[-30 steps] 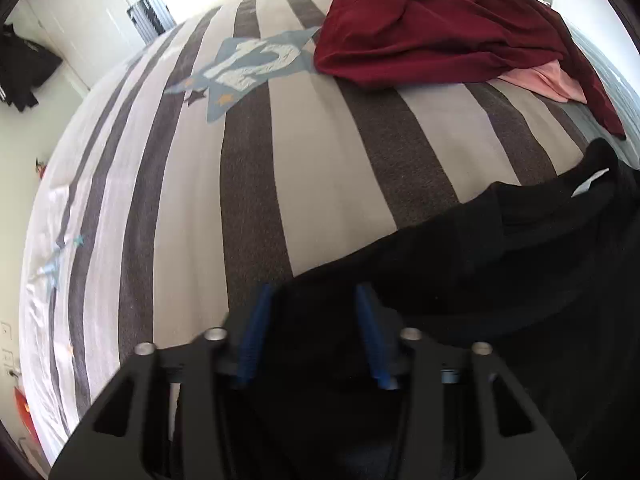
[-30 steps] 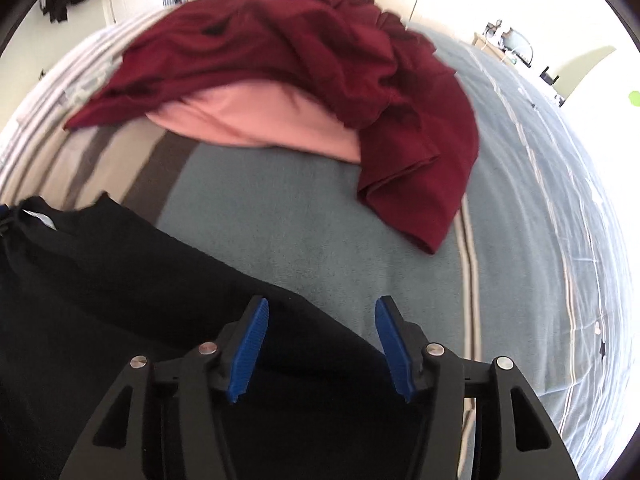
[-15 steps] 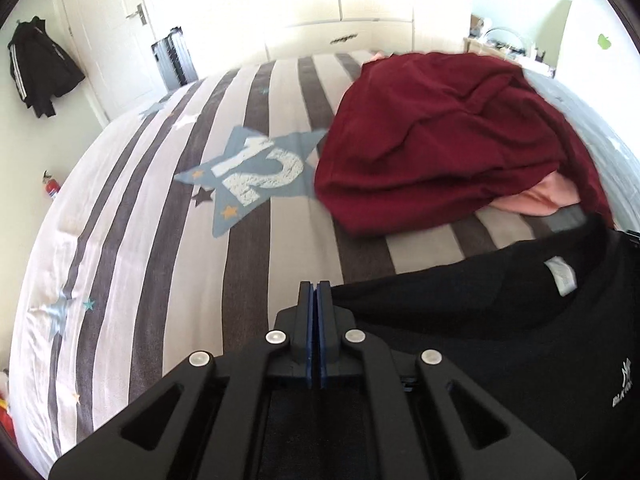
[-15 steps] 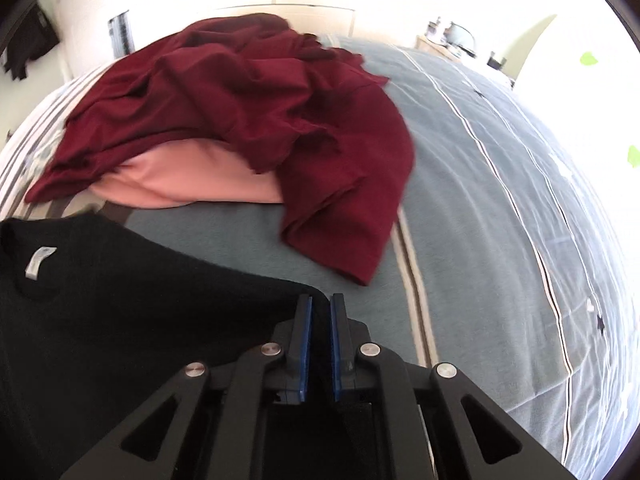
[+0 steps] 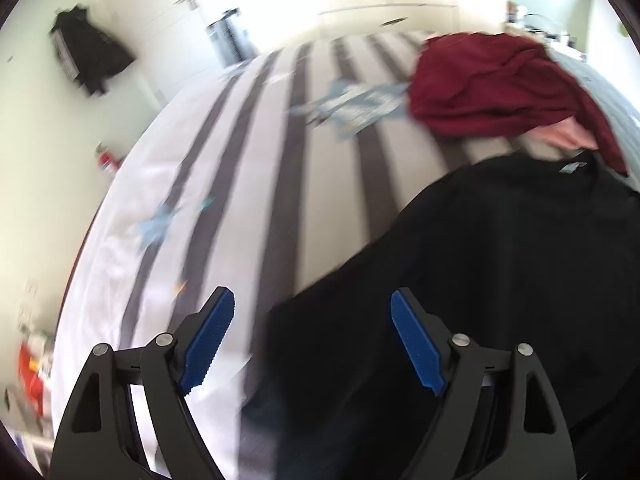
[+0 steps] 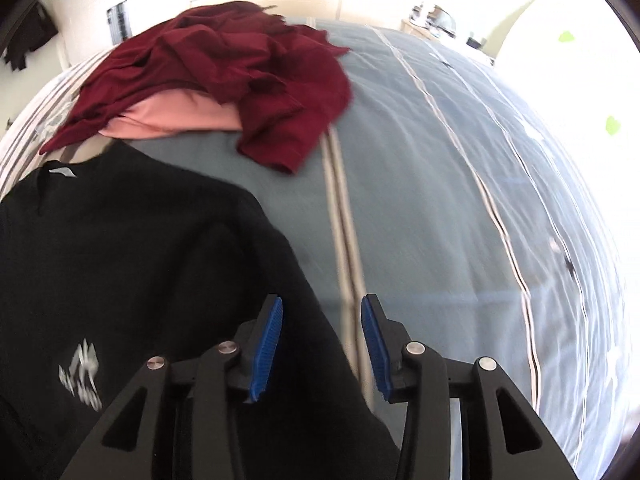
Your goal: Fold clothes
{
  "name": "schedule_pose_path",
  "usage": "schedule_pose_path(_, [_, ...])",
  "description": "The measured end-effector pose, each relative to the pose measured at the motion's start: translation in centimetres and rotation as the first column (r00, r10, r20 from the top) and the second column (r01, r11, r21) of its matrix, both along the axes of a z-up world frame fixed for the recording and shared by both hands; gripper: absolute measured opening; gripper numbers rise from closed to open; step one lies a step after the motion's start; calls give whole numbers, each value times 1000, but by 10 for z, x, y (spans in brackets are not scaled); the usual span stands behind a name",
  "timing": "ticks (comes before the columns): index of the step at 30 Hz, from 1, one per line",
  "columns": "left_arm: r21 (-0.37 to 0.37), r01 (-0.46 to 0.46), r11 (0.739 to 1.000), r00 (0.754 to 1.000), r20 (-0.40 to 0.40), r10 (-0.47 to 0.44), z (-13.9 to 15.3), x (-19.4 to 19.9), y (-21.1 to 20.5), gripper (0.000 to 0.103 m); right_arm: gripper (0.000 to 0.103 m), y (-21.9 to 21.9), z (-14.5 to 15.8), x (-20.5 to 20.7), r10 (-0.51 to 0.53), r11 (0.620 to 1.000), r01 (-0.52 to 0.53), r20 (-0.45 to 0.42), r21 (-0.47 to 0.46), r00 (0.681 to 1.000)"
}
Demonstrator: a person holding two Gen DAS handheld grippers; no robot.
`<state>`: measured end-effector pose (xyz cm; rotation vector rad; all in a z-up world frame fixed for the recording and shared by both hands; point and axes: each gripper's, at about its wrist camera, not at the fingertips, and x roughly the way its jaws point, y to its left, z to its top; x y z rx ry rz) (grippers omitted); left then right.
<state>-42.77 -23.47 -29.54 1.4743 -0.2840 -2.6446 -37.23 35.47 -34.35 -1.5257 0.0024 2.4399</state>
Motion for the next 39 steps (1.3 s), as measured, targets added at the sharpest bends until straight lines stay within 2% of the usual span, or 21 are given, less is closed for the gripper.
schedule_pose_path(2, [32,-69,997,997,47,67,-11,15,-27,79,38,11,-3,25,-30,1000,30,26,7,999])
schedule_pose_path(4, [16,-117,993,990,75,116,-20,27,-44,79,41,21,-11,45,-65,998,64,56,14,996])
schedule_pose_path(6, [41,-138,990,987,84,134,-26,31,-53,79,43,28,-17,58,-94,996,93,75,13,993])
schedule_pose_path(8, [77,-145,986,984,117,135,-35,28,-54,79,59,35,-22,67,-121,993,120,80,14,989])
schedule_pose_path(11, [117,-132,984,981,157,113,-54,14,-46,77,63,42,-28,75,-157,987,158,88,-9,984])
schedule_pose_path(12, [130,-124,984,981,165,101,-59,10,-43,62,62,43,-29,74,-166,985,169,91,-31,982])
schedule_pose_path(13, [150,-113,982,981,172,86,-62,7,-40,41,61,44,-30,73,-175,982,180,95,-53,980])
schedule_pose_path(15, [166,-91,982,982,178,61,-65,0,-33,21,40,46,-32,72,-191,975,201,103,-98,976])
schedule_pose_path(16, [154,-80,985,983,176,53,-64,-4,-29,10,26,45,-33,70,-179,973,192,106,-130,978])
schedule_pose_path(17, [127,-67,990,984,170,44,-61,-8,-26,7,13,42,-32,67,-160,975,174,110,-140,981])
schedule_pose_path(19, [60,-57,997,991,127,49,-45,-17,-30,6,4,40,-22,60,-133,985,143,102,-98,986])
schedule_pose_path(22, [38,-105,994,994,10,105,1,-34,-56,5,3,46,-1,47,-115,992,118,74,-39,991])
schedule_pose_path(25, [-1,-101,995,994,27,101,13,-50,-67,9,3,68,27,32,-133,991,133,15,10,991])
schedule_pose_path(26, [-31,-94,995,994,58,95,6,-54,-67,10,4,75,35,27,-138,990,138,0,27,990])
schedule_pose_path(28, [-76,-86,993,991,99,93,-8,-60,-68,12,5,83,24,13,-142,987,135,76,91,987])
schedule_pose_path(30, [-114,-168,979,980,88,178,-17,-60,-77,15,5,91,10,8,-168,976,152,98,158,981])
schedule_pose_path(32, [-79,-263,961,956,109,271,-22,-55,-92,22,5,100,2,8,-215,963,190,119,189,969])
schedule_pose_path(34, [17,-303,953,950,84,300,-14,-43,-101,24,7,103,3,15,-248,960,228,115,165,962])
schedule_pose_path(35, [23,-282,959,958,61,281,-9,-36,-98,26,9,101,7,20,-250,961,234,102,144,963])
schedule_pose_path(37, [13,-212,977,977,34,212,4,-10,-84,33,13,81,15,32,-185,975,173,82,140,979])
schedule_pose_path(39, [90,-156,984,987,55,152,8,22,-69,41,20,57,22,47,-123,991,121,48,59,991])
